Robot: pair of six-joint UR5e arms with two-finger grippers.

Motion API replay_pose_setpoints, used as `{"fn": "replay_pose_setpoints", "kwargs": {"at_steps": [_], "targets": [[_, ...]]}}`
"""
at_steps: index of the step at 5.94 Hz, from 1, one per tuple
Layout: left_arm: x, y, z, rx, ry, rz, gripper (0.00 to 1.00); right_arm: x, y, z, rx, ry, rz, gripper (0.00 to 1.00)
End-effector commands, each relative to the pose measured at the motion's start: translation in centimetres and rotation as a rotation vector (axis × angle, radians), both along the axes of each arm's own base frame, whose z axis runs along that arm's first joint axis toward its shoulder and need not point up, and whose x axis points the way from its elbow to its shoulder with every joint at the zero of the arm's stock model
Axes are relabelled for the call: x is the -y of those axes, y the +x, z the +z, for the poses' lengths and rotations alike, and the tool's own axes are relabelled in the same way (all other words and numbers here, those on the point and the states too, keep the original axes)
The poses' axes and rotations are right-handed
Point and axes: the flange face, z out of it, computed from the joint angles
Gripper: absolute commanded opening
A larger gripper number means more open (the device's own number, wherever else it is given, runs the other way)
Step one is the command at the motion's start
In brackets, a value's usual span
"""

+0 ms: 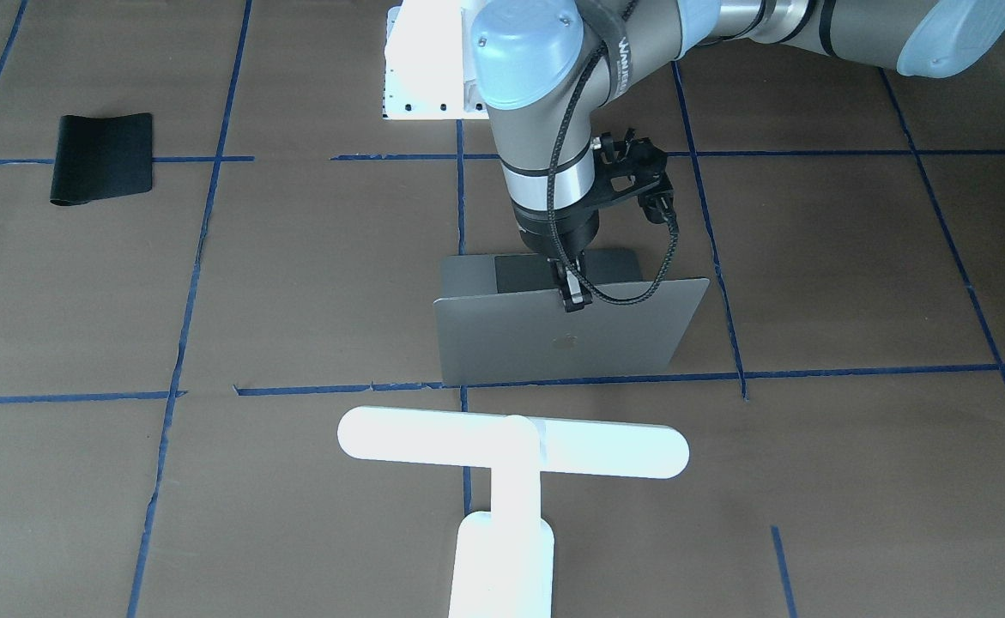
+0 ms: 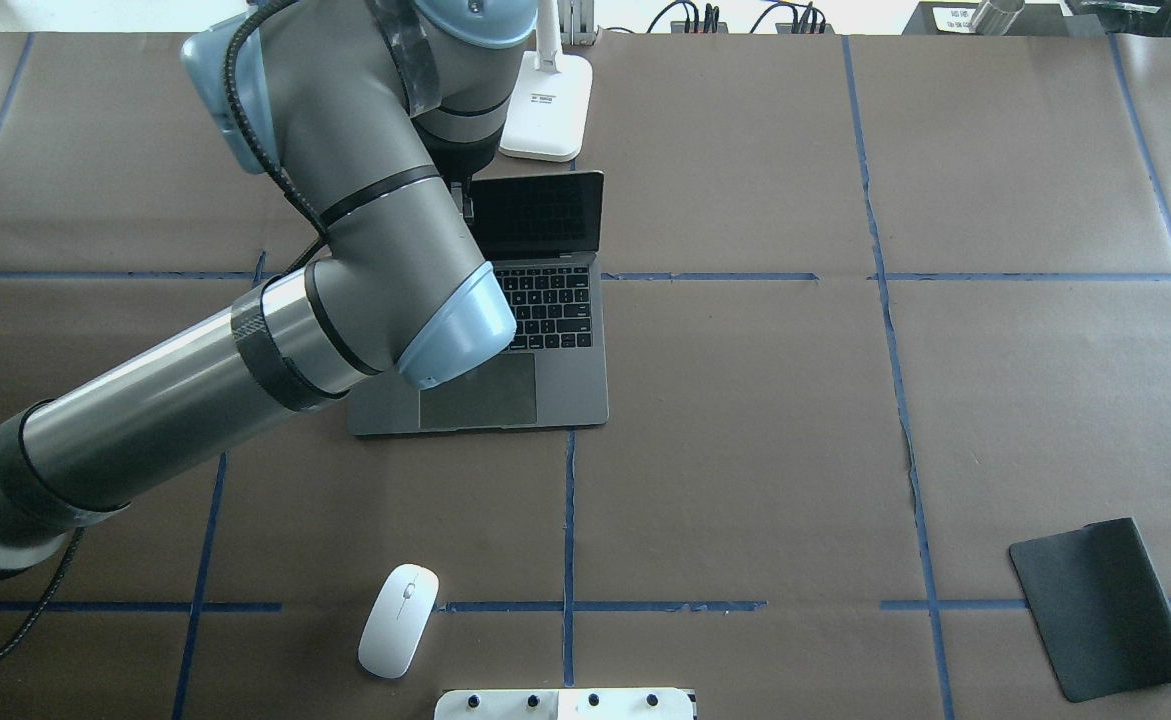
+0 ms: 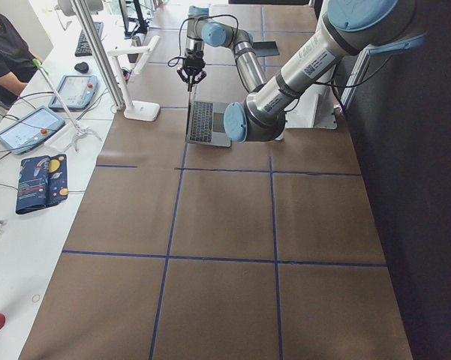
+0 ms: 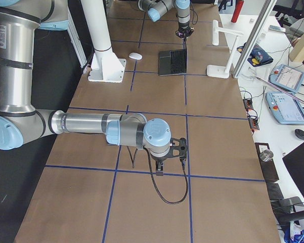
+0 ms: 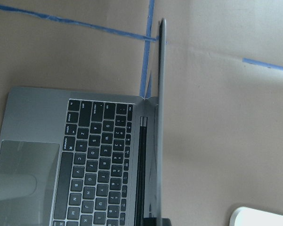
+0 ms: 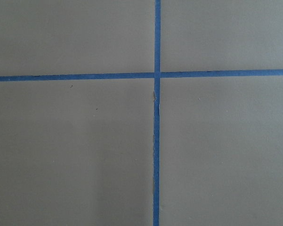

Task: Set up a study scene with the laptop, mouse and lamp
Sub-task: 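Slide the laptop with the left gripper toward the white lamp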

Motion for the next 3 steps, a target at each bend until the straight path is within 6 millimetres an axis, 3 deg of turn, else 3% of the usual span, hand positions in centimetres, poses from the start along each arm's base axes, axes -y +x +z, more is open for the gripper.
{"fn": "replay_pose_setpoints", "kwargs": {"at_steps": [1, 3], "targets": [[0.92, 2.84, -1.99, -0.025, -0.007, -0.019, 0.0, 0.07, 0.02, 0.0, -0.002, 0.0, 0.0, 1.0], [1.31, 3.5, -1.85, -0.036, -0.007, -0.027, 0.0, 0.01, 0.0, -0.02, 0.0, 0.001, 0.0, 1.0]]}}
